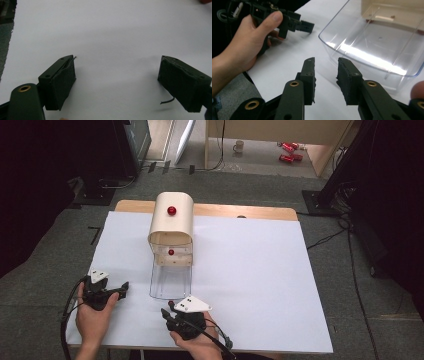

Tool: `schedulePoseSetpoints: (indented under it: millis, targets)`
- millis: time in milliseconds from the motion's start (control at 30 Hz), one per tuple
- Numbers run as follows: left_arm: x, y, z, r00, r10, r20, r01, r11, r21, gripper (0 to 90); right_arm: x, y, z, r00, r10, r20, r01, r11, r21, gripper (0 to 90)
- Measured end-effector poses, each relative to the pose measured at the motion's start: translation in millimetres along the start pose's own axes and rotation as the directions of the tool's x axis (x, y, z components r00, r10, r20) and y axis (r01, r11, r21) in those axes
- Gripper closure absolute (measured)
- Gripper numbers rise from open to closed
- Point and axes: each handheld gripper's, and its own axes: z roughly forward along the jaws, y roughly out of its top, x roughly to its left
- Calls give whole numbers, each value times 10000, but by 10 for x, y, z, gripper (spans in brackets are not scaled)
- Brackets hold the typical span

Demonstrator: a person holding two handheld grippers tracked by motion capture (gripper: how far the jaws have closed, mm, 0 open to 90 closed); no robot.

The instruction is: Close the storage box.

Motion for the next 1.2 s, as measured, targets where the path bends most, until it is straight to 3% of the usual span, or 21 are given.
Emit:
schedulePoseSetpoints:
  millis: [700, 933, 1200]
  targets:
    - [0, 0, 0, 10000, 3, 1, -3, 10000, 5, 144, -97, -171, 255, 9976, 568, 399, -578, 9980, 263, 690]
    - [0, 0, 0, 10000, 9, -2, -9, 10000, 4, 144, -76, -170, 257, 9974, 497, 526, -512, 9983, 263, 687]
    - [0, 0, 0, 10000, 8, -6, -8, 10000, 4, 144, -140, -233, 238, 9940, 788, 762, -817, 9960, 349, 688]
